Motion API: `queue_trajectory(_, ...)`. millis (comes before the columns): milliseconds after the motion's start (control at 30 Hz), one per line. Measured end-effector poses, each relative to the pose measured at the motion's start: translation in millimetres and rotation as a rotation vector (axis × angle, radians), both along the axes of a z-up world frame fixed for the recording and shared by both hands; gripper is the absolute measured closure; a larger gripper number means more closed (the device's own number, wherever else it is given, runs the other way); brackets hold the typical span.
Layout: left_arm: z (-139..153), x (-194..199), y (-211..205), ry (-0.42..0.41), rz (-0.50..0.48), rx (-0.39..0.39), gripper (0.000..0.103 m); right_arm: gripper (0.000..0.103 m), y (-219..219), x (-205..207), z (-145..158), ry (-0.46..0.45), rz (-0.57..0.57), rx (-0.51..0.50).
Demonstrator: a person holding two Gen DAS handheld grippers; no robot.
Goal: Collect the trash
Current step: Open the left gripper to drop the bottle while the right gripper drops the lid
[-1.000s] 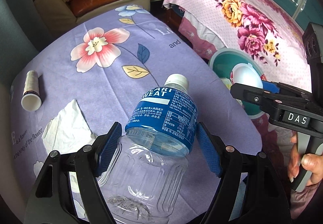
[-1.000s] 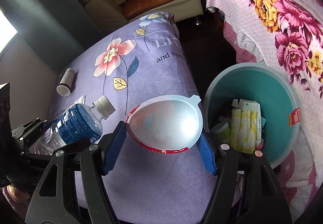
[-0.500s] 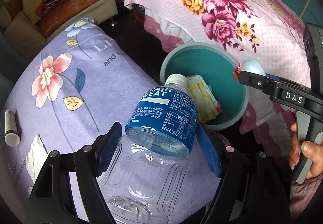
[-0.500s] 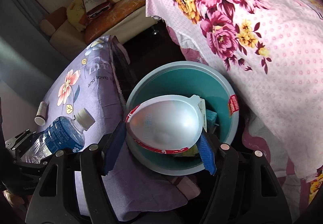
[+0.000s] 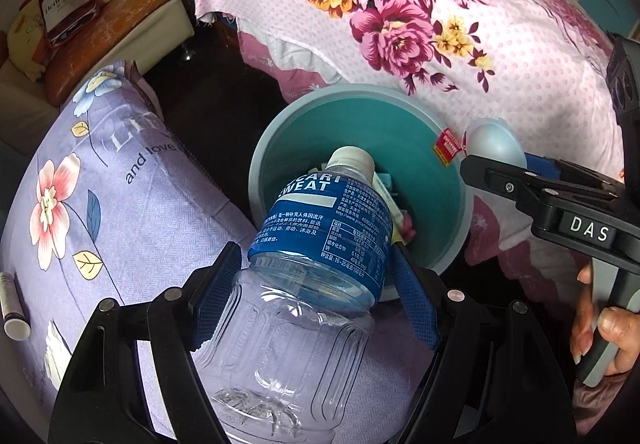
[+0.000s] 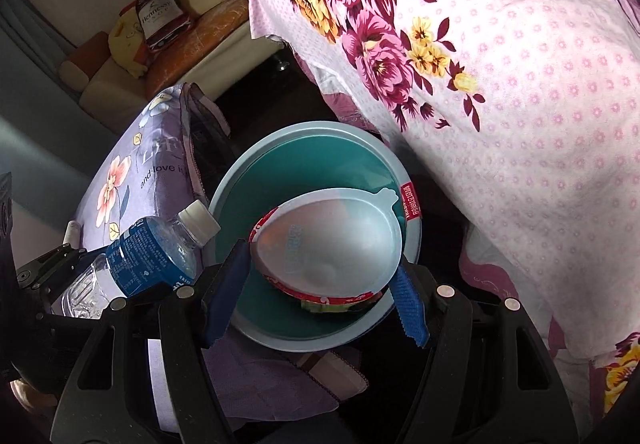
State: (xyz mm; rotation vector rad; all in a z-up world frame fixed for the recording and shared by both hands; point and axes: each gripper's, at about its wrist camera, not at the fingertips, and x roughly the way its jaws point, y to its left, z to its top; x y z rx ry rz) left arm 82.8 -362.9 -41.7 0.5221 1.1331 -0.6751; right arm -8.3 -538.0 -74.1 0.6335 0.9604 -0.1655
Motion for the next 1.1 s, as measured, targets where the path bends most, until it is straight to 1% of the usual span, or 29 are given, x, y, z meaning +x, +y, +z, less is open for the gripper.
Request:
queue_trajectory(300,-10,11,-18,0.015,-0.001,0.006,0.027,0.039,-2,3,1,0.012,-0.005,-0.008)
queue_trajectory(433,-15,15,-17,0.03,0.007,0.007,0.026,0.039,1,7,0,0.021,0.001,-0.011)
queue_trajectory(633,-19,23,-7,0.059,0.05,-0.001,0.025,0.039,4,12,-2,0.031,0.008,-0.014)
queue_trajectory(700,-18,24,-4,0.06,0.057,-0.011,0.022,0.039,5,13,-3,0.036,0.011,-0.016)
queue_trajectory(867,-8,25,2,0.048,0.074,-0.04,0.021,0.039,10,17,-3,0.042,0.02,-0.016)
queue_trajectory(967,-3,26,9,0.055,0.089,-0.062,0.021,0.039,12,19,-4,0.048,0.024,-0.018)
queue_trajectory(1000,-2,27,12,0.058,0.094,-0.069,0.02,0.039,13,20,-4,0.05,0.024,-0.019)
queue_trajectory(1033,-2,27,16,0.059,0.1,-0.073,0.015,0.039,13,21,-4,0.053,0.025,-0.02)
queue_trajectory(1100,-1,28,22,0.055,0.114,-0.078,0.01,0.038,15,22,-5,0.059,0.027,-0.021)
